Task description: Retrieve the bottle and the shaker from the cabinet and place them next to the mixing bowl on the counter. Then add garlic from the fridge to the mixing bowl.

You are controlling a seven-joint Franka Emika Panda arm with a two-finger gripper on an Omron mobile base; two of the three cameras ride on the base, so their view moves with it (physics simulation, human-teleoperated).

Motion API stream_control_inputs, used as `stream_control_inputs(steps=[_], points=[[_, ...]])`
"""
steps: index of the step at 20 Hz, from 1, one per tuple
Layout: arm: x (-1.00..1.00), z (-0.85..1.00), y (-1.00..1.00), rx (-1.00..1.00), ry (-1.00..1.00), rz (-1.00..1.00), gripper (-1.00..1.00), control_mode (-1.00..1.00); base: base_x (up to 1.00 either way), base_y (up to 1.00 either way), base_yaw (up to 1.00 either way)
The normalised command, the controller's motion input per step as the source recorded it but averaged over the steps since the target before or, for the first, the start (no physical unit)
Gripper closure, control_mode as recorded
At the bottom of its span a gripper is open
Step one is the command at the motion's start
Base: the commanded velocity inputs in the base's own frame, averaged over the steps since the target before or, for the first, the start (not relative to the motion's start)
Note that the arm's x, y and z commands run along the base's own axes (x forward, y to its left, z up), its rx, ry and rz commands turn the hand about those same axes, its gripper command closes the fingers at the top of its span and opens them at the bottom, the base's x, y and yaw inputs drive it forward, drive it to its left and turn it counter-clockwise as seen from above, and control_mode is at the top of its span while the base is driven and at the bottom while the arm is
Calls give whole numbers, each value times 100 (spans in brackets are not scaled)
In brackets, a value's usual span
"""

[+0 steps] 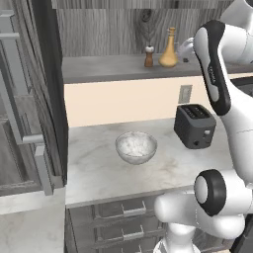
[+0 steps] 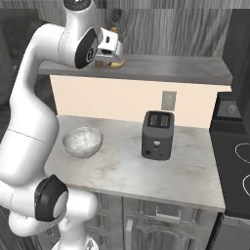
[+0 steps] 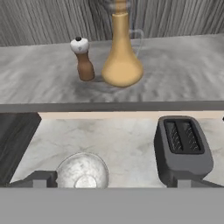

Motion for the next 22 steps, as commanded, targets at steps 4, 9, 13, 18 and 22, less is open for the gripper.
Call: stream_control_inputs(steps=[4, 9, 13, 18, 22], points=[[43, -11, 0, 0, -19, 0, -100, -100, 0, 0, 0], [33, 0, 0, -2, -11, -1, -100, -100, 0, 0, 0], [59, -7, 9, -3, 0, -10, -100, -100, 0, 0, 0], [46, -5, 12, -1, 0, -13, -100, -100, 0, 0, 0], [39, 0, 3, 0, 0, -11, -100, -100, 0, 0, 0]])
